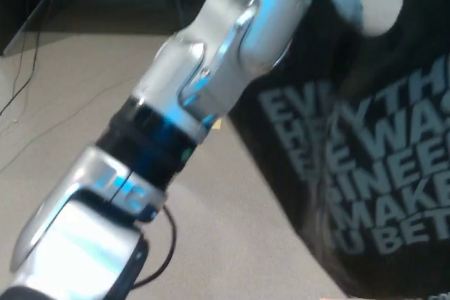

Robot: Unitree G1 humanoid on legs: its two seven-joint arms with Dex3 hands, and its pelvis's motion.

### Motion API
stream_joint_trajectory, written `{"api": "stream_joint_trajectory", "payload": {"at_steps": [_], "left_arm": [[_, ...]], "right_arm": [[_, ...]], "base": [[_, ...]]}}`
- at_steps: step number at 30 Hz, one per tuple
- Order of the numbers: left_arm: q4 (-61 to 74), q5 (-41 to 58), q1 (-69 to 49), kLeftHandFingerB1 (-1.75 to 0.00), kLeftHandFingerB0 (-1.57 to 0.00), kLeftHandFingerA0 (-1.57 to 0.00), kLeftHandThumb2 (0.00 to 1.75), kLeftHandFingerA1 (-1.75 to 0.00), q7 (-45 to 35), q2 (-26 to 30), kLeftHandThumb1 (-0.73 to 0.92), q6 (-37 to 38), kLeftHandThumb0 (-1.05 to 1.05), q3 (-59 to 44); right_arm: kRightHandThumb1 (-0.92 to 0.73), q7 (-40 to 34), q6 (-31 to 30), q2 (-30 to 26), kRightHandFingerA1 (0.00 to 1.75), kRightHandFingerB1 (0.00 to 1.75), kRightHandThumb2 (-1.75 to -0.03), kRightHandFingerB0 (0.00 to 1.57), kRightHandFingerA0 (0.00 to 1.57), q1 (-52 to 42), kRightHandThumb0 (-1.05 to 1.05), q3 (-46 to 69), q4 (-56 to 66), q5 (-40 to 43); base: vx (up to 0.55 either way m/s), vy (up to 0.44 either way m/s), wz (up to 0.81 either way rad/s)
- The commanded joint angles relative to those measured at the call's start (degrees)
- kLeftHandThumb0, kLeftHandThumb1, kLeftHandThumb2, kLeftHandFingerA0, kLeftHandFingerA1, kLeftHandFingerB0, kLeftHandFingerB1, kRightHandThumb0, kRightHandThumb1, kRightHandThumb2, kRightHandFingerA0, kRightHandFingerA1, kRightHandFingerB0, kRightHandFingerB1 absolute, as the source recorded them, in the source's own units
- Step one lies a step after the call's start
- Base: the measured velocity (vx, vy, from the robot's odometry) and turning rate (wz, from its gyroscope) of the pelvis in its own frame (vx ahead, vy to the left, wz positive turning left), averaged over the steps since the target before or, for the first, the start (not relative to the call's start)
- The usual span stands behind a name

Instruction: A person is holding a plastic bag and the robot extends its left hand to grab the bag by hooking its thumb into the holes at the top and brings its hand down by its side. Then it extends its arm again to hand the plastic bag back to the person.

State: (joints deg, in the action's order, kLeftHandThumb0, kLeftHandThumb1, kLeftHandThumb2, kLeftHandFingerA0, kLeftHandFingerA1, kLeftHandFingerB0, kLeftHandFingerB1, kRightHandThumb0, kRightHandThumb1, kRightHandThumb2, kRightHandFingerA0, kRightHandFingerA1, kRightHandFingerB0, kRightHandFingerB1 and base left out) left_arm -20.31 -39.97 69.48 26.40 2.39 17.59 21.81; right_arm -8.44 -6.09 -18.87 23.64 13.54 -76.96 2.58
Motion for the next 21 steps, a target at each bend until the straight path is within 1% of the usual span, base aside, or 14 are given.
{"api": "stream_joint_trajectory", "payload": {"at_steps": [1,2,3,4,7,8,12,14,19,21], "left_arm": [[12.42,1.1,-12.95,0.0,0.0,0.0,0.6,-0.05,-12.71,6.34,0.59,-4.46,-0.95,-0.91],[13.6,1.26,-15.19,0.0,0.0,0.0,0.63,-0.08,-12.13,7.51,0.56,-3.32,-0.94,-1.43],[18.18,0.18,-21.44,0.0,0.0,0.0,0.57,0.0,-11.38,10.1,0.57,-2.36,-0.93,-2.24],[19.36,-0.03,-22.68,0.0,0.0,0.0,0.57,0.0,-11.61,10.32,0.57,-2.57,-0.93,-2.26],[24.34,0.07,-30.65,0.0,0.0,0.0,0.58,0.0,-11.04,13.56,0.58,-0.61,-0.93,-3.84],[25.39,1.11,-32.74,-0.07,0.0,0.0,0.88,0.0,-11.33,14.22,0.47,0.16,-0.85,-4.25],[28.48,2.02,-40.53,-0.06,0.0,0.0,0.89,0.0,-10.19,16.77,0.48,3.06,-0.86,-5.51],[29.65,2.37,-43.45,-0.06,0.0,0.0,0.89,0.0,-10.06,17.8,0.48,3.94,-0.86,-6.2],[33.16,0.39,-50.26,-0.05,0.0,0.0,0.9,0.0,-9.86,19.28,0.5,4.58,-0.88,-7.14],[35.1,0.48,-53.28,-0.09,0.0,0.0,0.9,0.0,-10.91,19.47,0.49,4.01,-0.88,-7.45]], "right_arm": [[-0.64,0.79,-0.07,-0.55,0.33,0.2,-0.63,0.06,0.16,-1.74,-0.53,-0.89,-0.14,-1.65],[-0.5,0.8,-0.19,-0.56,0.48,0.49,-1.01,0.0,0.0,-1.71,-0.32,-0.73,-0.14,-1.45],[-0.51,0.99,-0.11,-0.71,0.48,0.49,-1.01,0.0,0.0,-2.59,-0.32,-1.05,-0.17,-1.69],[-0.51,1.06,-0.05,-0.7,0.48,0.49,-1.01,0.0,0.0,-2.99,-0.32,-1.14,-0.18,-1.76],[-0.51,1.19,0.29,-0.64,0.48,0.49,-1.02,0.0,0.0,-4.01,-0.32,-2.69,-0.21,-3.09],[-0.51,1.26,0.5,-0.55,0.48,0.48,-1.01,0.0,0.0,-4.39,-0.32,-2.7,-0.2,-2.99],[-0.5,1.17,0.7,-0.14,0.48,0.49,-1.01,0.0,0.0,-6.25,-0.32,-1.69,-0.22,-1.61],[-0.5,1.02,0.26,-0.27,0.48,0.49,-1.01,0.0,0.0,-6.81,-0.33,-3.51,-0.22,-3.37],[-0.51,0.88,0.7,-0.22,0.48,0.48,-1.01,0.0,0.0,-8.58,-0.32,-2.99,-0.06,-2.48],[-0.51,0.94,0.66,-0.24,0.47,0.49,-1.01,0.0,0.0,-8.72,-0.31,-2.14,0.05,-1.78]], "base": [[0.0,0.0,0.0],[0.0,0.0,0.0],[0.0,0.0,0.0],[0.0,0.0,0.0],[0.0,0.0,0.0],[0.0,0.0,0.0],[0.0,0.0,0.0],[0.0,0.0,0.0],[0.0,0.0,0.0],[0.0,0.0,0.0]]}}
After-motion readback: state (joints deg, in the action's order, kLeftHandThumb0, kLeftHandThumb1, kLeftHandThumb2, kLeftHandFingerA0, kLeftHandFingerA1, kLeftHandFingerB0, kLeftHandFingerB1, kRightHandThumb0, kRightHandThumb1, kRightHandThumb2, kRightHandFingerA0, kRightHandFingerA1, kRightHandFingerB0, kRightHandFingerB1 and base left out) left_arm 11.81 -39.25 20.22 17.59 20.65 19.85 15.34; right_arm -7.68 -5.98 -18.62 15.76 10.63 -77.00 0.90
